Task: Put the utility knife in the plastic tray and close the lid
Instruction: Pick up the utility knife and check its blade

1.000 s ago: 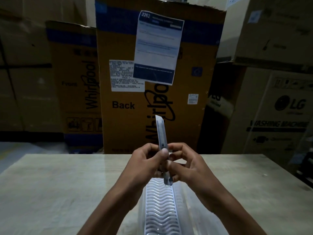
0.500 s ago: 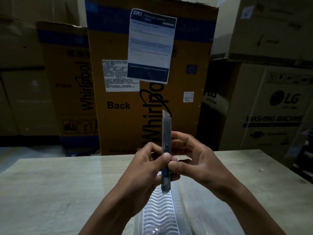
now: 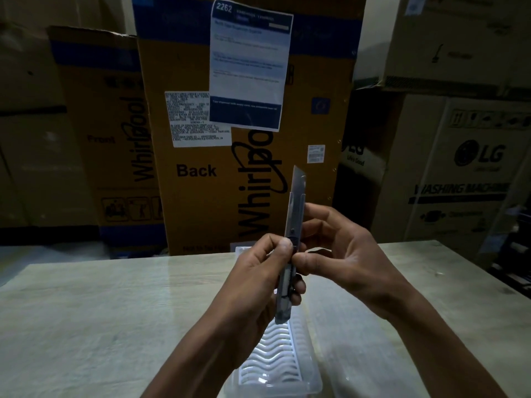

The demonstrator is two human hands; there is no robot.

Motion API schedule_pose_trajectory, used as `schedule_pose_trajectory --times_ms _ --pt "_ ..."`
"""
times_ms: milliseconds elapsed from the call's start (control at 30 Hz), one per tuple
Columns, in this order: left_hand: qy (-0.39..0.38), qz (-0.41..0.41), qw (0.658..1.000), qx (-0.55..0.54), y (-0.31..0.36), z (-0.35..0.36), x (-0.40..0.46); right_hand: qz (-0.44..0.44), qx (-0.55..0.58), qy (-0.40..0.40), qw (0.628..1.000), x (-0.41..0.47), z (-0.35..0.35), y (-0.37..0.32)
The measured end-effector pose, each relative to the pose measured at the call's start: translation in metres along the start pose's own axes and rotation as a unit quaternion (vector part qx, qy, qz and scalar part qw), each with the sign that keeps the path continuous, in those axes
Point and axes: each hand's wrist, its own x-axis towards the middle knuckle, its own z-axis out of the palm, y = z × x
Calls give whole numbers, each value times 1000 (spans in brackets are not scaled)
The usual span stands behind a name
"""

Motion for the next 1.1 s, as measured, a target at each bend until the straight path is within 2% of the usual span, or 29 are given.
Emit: schedule_pose_trajectory --times_ms 367,700,1100 --pt "-17 1 999 43 -7 7 -1 -25 26 -1 999 -1 -6 -3" --pt "-32 -5 998 61 -13 11 -2 -37 103 59 992 -4 -17 -7" --pt "-36 -4 997 64 -17 12 -2 -32 97 75 992 -6 -23 -13"
